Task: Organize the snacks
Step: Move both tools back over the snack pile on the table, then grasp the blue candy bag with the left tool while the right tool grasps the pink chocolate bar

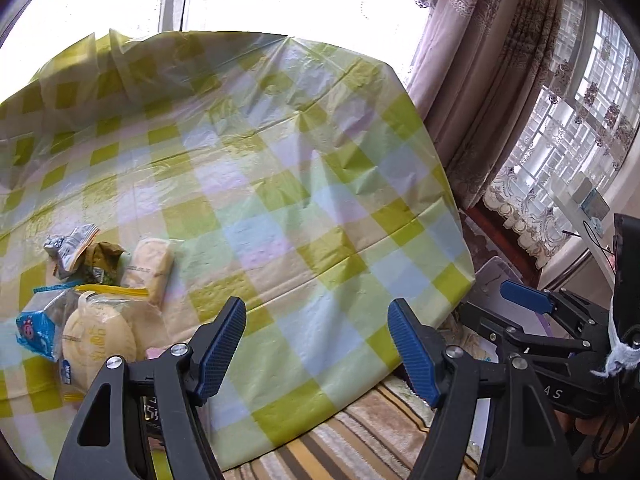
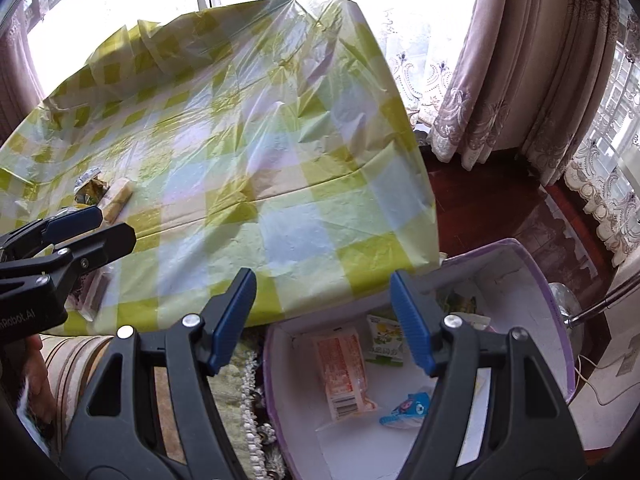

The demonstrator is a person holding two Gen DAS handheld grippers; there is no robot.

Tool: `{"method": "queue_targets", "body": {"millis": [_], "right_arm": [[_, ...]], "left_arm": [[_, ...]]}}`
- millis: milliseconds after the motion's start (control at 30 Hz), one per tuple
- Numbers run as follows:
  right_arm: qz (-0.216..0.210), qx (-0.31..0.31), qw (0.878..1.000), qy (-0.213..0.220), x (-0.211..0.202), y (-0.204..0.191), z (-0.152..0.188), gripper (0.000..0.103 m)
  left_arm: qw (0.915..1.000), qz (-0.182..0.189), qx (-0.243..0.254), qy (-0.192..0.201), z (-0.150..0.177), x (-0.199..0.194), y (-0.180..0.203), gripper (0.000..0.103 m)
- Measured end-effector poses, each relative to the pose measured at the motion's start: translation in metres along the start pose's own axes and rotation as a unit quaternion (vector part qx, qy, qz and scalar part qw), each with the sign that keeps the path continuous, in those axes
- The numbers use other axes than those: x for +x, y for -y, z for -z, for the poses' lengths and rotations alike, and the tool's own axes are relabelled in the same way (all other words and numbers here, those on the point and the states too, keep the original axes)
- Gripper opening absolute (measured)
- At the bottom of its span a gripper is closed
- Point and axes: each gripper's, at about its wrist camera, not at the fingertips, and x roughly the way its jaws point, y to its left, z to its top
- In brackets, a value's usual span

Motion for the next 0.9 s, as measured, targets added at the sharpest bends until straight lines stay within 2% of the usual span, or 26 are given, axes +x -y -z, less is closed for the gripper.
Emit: {"method": "queue_targets", "body": {"millis": [233,500,633,733,900], "right_arm": [[-0.023,-0.037,0.999,-0.003,0.002,-0.053,-0.004,0.072],[-0.074,-0.061,0.995,-0.019,0.008,-0.108,-0.003,0.072],[-0.089,-0.083,0.992,-0.023,0.008,-0.135,-0.001,0.072],[-0.099,-0.101,0.99,-0.025,0.01,-0.154,-0.001,0.072],[-0.117,-0.128,0.984,-0.036,0.015,-0.185,0.002,0.072]], "left_arm": [[0.9975,-0.042,-0.054,0.019,0.006,-0.025,-0.067,0.074],[0.9869,-0.115,-0.107,0.037,0.007,-0.048,-0.158,0.074],[0.9815,-0.146,-0.122,0.024,0.008,-0.044,-0.194,0.076],[0.9789,-0.16,-0.127,-0.002,0.012,-0.034,-0.211,0.077],[0.9801,-0.145,-0.132,-0.033,0.025,-0.018,-0.222,0.079]]}}
